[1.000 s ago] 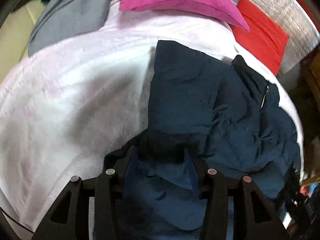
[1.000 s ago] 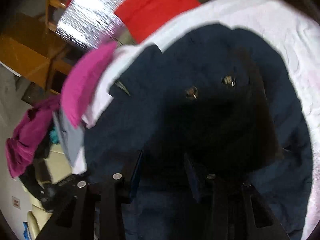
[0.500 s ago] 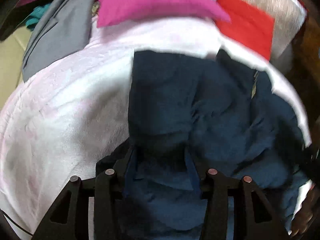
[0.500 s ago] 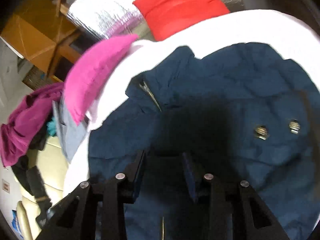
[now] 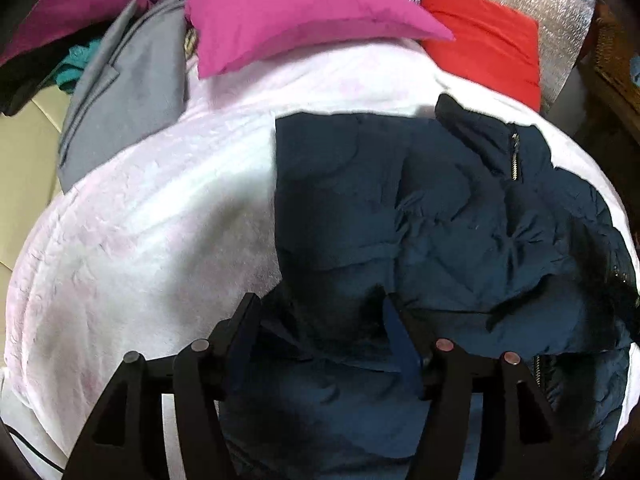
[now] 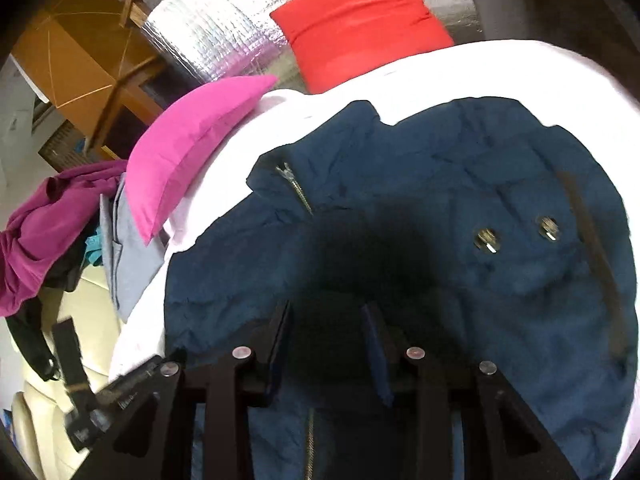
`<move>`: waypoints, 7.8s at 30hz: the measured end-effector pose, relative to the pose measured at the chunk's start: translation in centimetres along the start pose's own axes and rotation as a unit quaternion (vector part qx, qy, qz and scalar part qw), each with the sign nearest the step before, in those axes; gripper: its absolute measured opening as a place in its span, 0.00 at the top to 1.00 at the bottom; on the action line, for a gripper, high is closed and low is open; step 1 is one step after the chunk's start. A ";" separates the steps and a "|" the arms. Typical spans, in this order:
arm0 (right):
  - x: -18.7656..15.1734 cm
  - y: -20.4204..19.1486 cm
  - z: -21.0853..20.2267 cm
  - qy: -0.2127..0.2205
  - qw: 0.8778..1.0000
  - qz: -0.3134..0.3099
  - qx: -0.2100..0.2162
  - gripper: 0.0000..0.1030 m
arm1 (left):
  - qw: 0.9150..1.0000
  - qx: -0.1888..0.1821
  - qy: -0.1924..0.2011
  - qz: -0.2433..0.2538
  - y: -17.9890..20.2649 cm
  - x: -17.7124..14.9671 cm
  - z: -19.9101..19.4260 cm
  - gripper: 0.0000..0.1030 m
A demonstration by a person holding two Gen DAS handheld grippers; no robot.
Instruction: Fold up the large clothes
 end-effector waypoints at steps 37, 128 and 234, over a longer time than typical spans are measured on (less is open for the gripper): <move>4.6 9.0 -8.3 0.082 0.992 0.094 0.006 0.49 | 0.999 -0.009 0.021 -0.028 -1.8 2.5 -0.4 0.38; -13.7 16.8 -21.8 -0.008 0.997 0.072 -0.001 0.41 | 0.993 -0.075 -0.081 -0.029 -8.4 -20.2 -12.3 0.32; -9.7 6.7 -27.1 0.086 0.988 -0.056 0.115 0.94 | 0.951 -0.298 -0.026 -0.074 -2.4 -14.0 -22.9 0.87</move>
Point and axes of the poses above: each gripper's, at about its wrist camera, not at the fingertips, and z roughly the way its jaws point, y to its right, x to its top, the point moved 9 cm from there along z, roughly the way its jaws point, and after that the axes turned 2 degrees about y, right-handed, at the moved point
